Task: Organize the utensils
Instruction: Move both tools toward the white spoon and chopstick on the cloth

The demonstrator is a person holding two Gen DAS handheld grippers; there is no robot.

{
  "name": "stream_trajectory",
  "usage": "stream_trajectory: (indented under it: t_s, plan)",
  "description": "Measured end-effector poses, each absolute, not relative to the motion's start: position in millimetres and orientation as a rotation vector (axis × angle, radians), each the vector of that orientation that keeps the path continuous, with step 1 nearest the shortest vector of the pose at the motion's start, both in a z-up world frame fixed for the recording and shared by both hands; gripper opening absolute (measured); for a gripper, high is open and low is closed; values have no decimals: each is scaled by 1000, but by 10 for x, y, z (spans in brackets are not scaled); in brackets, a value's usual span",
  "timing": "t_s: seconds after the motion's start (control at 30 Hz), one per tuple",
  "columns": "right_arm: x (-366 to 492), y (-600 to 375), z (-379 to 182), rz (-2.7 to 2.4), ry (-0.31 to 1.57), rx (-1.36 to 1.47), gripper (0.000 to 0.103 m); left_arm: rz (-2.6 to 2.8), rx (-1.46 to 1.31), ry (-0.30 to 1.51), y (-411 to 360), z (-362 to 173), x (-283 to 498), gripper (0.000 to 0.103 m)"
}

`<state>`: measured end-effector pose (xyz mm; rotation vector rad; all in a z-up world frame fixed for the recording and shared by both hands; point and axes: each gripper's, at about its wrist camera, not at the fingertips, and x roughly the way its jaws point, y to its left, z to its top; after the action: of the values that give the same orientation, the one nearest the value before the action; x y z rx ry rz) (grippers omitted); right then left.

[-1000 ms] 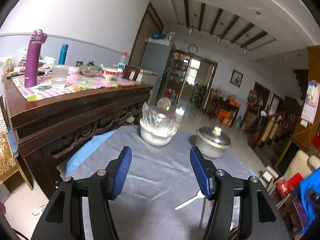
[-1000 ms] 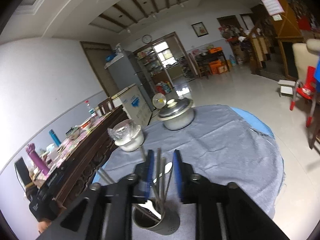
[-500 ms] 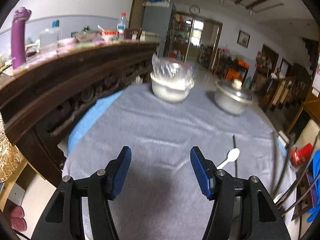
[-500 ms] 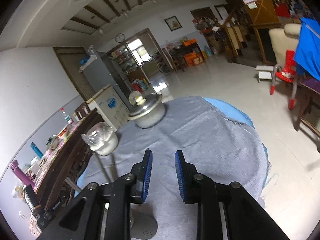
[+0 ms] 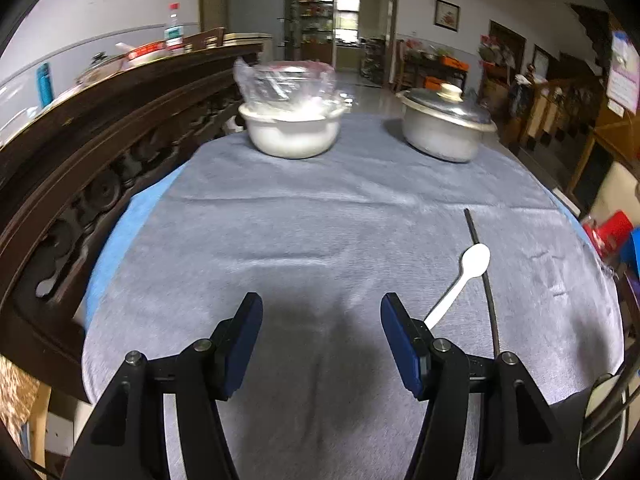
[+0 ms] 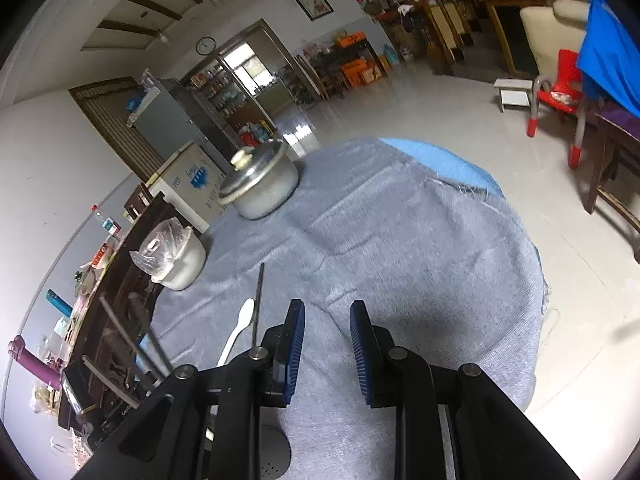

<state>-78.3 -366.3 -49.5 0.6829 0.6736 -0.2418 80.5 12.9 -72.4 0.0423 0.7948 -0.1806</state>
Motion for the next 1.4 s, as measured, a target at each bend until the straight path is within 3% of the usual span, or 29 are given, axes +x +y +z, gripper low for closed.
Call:
stream_trajectory:
  t_s: [1.4]
  plan:
    - [392,-3618,-1134,-116,894,661,25,-407,85,866,-596,-1171,1393,63]
